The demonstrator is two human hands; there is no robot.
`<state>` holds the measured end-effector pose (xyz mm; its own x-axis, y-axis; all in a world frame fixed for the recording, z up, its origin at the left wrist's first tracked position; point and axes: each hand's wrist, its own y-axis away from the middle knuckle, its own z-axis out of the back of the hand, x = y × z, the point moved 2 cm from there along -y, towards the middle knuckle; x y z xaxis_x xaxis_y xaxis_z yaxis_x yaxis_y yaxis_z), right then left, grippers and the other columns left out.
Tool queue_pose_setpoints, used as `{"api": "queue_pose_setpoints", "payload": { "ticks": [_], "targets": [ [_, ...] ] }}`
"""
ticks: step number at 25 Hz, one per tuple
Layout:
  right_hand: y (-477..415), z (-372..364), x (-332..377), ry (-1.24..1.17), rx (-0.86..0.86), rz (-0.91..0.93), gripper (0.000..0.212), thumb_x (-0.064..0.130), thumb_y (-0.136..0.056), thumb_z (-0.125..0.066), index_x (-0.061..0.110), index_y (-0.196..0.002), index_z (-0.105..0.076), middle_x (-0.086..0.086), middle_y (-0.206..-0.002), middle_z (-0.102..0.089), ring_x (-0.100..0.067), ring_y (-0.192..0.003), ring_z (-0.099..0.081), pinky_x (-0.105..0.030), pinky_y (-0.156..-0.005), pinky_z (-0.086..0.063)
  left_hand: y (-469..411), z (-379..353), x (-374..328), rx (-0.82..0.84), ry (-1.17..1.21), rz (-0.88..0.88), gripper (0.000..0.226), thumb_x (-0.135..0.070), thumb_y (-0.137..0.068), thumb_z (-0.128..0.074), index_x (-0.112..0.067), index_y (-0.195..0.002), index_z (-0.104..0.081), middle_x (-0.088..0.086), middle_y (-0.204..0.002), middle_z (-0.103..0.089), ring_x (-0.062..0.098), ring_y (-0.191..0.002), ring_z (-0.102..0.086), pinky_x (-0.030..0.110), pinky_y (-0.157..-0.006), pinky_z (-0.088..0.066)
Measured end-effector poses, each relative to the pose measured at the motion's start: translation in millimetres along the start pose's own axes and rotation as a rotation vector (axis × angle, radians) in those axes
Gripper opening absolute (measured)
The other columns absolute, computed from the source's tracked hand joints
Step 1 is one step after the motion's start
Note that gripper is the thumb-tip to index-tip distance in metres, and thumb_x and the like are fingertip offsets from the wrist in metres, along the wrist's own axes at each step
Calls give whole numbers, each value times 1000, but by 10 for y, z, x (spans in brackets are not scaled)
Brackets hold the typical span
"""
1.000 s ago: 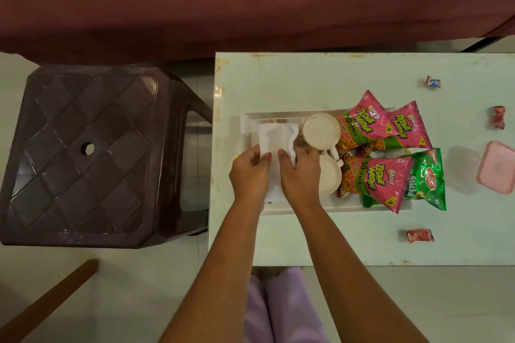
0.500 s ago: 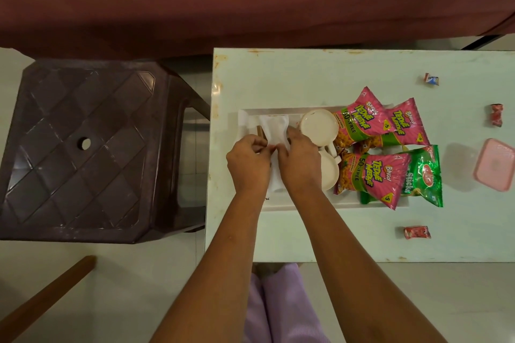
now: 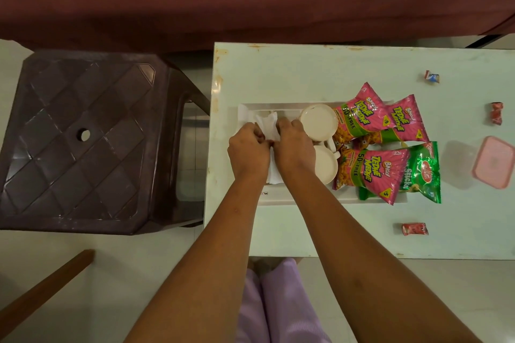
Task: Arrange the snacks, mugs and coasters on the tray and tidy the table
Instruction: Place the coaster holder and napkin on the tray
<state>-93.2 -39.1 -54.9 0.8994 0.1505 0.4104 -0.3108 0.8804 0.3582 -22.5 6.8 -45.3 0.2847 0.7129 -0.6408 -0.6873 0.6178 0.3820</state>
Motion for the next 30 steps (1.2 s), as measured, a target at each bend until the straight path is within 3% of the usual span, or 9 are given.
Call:
{"api": "queue_pose_setpoints", "payload": {
  "ticks": [4, 8, 14, 22, 30],
  "targets": [
    [-57, -22, 28, 53, 15, 33, 31, 2, -86, -55, 8, -116, -48, -16, -117, -49, -37, -89, -62, -34, -64, -40, 10, -3, 28, 15, 5, 61, 25, -24, -86, -65, -10, -106, -63, 10, -109, -69, 25, -94, -65, 35, -93, -51],
    [-126, -27, 28, 80, 59, 50, 27, 2, -90, -47, 8, -116, -46, -19, -109, -59, -38, -93, -61, -38, -67, -43, 15, -32, 54, 79, 13, 86, 33, -26, -90, -60, -11, -119, -63, 9, -120, -67, 28, -107, -63, 36, -99, -46],
    [-105, -7, 39, 82, 81, 34, 26, -1, -92, -42, 4, -117, -45, -20, -108, -63, -36, -98, -61, -40, -74, -48, 14, -19, 94, 75, 31, 57, 31, -23, -91, -58, -12, -120, -64, 9, -120, -67, 28, -108, -63, 33, -99, -45],
    [-28, 4, 38, 5, 82, 36, 27, 0, -92, -37, 4, -117, -46, -21, -111, -62, -37, -100, -60, -37, -71, -42, 51, -18, 128, 56, 21, 56, 30, -22, -91, -58, -9, -118, -63, 11, -119, -67, 29, -107, -63, 37, -101, -45],
    [-13, -11, -7, 15, 80, 67, 25, 4, -94, -42, 4, -118, -50, -19, -113, -63, -35, -102, -61, -38, -77, -48, 71, -12, 123, 46, 4, 78, 32, -27, -90, -59, -12, -118, -61, 9, -120, -66, 28, -108, -62, 37, -98, -47]
  ]
}}
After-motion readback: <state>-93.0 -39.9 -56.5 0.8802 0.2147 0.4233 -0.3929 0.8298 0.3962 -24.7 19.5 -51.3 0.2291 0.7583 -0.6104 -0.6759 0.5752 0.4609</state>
